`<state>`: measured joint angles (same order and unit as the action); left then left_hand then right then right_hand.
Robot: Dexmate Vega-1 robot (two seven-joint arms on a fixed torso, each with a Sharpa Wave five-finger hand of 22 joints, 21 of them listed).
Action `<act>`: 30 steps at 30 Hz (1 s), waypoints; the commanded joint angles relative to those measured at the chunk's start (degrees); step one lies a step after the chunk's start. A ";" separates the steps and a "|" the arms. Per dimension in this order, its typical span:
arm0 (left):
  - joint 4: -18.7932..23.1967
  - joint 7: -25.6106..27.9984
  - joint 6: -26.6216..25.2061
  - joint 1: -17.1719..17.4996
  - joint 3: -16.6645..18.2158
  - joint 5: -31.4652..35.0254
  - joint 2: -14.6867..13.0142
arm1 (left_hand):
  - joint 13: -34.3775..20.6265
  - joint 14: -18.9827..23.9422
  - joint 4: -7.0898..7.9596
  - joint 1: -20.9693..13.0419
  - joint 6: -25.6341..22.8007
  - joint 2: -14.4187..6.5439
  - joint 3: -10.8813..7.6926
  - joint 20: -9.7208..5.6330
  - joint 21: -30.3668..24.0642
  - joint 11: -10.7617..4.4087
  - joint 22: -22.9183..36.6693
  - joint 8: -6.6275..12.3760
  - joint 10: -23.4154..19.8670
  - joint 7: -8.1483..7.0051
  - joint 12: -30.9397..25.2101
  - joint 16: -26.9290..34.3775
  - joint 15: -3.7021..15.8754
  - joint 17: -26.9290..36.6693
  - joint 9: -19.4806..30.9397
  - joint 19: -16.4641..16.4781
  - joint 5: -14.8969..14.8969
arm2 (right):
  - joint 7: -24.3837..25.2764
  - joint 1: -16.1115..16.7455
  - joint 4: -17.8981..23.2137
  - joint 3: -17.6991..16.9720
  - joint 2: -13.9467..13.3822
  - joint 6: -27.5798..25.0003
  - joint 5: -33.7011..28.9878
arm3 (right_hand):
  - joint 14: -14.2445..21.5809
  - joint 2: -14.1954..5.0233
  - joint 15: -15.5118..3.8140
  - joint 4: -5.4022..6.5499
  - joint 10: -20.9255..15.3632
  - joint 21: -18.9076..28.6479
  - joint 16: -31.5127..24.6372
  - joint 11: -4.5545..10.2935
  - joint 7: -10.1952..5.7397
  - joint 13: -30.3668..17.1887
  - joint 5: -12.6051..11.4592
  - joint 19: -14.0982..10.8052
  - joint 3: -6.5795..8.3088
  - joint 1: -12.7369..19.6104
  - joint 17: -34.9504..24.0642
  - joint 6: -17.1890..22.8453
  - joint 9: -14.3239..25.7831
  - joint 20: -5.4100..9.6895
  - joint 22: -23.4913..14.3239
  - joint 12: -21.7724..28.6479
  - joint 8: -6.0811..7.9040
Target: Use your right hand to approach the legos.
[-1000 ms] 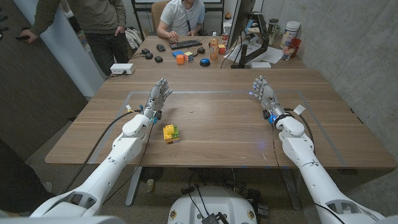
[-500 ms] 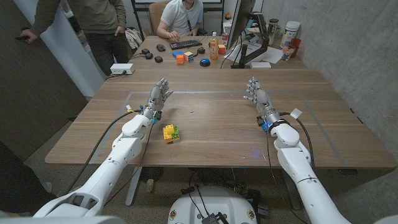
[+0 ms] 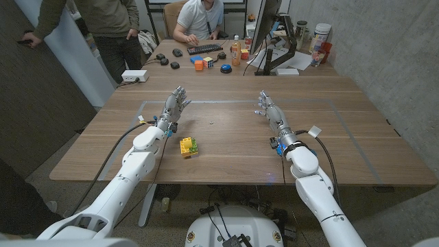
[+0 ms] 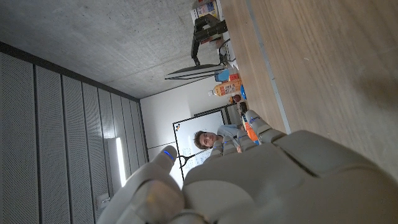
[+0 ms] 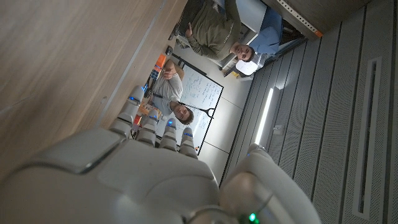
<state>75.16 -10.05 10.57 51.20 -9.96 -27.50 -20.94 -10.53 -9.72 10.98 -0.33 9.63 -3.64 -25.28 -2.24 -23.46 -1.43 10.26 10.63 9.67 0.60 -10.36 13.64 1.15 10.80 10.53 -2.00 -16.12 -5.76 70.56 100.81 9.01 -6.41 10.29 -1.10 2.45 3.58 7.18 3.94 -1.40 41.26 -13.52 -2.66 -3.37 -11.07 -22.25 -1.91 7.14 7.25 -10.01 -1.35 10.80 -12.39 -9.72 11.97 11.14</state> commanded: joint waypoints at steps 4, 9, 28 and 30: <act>-0.02 -1.29 -0.14 0.05 0.19 0.06 0.02 | -0.20 -1.65 -0.08 -0.06 3.92 -6.79 -0.23 -1.50 0.32 -0.08 0.16 0.31 3.93 0.10 -0.37 0.25 -0.08 0.11 0.17 0.05 -0.37 | -1.35 2.61 1.01 6.90 -0.14 2.44 0.56 | 0.34 -0.29 0.56 -0.48 0.21 -0.36 0.27 -0.61 0.33 -0.15 -0.01 -1.06 0.27 1.04 -0.26 -0.41 0.16 0.07 -0.13 -0.08 -0.03; 0.16 -1.55 0.05 0.18 0.31 -0.02 0.00 | -0.20 -1.64 -0.09 -0.06 3.93 -6.78 -0.22 -1.48 0.43 -0.14 0.16 0.31 3.99 0.10 -0.34 0.24 -0.15 0.11 0.16 0.09 -0.37 | -1.24 2.83 0.92 8.77 -0.65 3.31 -0.10 | 0.24 -0.42 0.68 -0.65 0.44 -0.49 0.49 -0.68 0.45 -0.16 -0.02 -1.59 0.29 1.42 -0.26 -0.63 0.17 0.07 -0.16 -0.16 -0.06; 1.06 -2.39 0.31 1.13 0.71 -0.43 -0.36 | -0.19 -1.54 -0.09 -0.07 3.89 -6.77 -0.21 -1.46 0.74 -0.12 0.17 0.31 3.96 0.10 -0.34 0.22 -0.16 0.09 0.16 0.27 -0.39 | 16.82 2.39 2.33 19.95 -6.97 3.81 -25.92 | 1.13 -1.04 0.36 -2.38 -1.06 -1.75 0.94 -0.45 -0.45 -0.15 -0.25 -3.44 0.79 4.87 -0.24 1.89 0.17 0.02 -0.11 0.30 0.99; 1.35 -2.38 0.28 1.36 0.79 -0.50 -0.43 | -0.19 -1.56 -0.09 -0.07 3.88 -6.77 -0.21 -1.48 0.77 -0.14 0.17 0.31 3.98 0.06 -0.33 0.20 -0.15 0.09 0.16 0.28 -0.39 | 18.37 1.88 2.46 21.34 -7.70 2.27 -28.98 | 1.15 -1.14 0.40 -2.55 -1.10 -1.87 0.99 -0.48 -0.40 -0.15 -0.26 -3.60 0.87 5.23 -0.23 2.24 0.16 0.02 -0.11 0.28 1.12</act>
<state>75.64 -12.10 10.65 51.80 -9.45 -27.75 -21.13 -10.52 -9.72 10.98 -0.33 9.63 -3.64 -25.28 -2.02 -23.05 -1.43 10.25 10.63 9.66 0.60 -10.36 13.64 1.15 10.79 10.52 -1.77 -16.08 4.05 73.92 103.24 23.52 -10.46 15.49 -16.78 3.31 2.54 7.37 1.83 -2.09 39.81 -12.58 -2.90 -3.66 -11.06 -22.27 -5.11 7.83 11.50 -10.00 0.25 10.79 -12.25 -9.74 11.97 11.88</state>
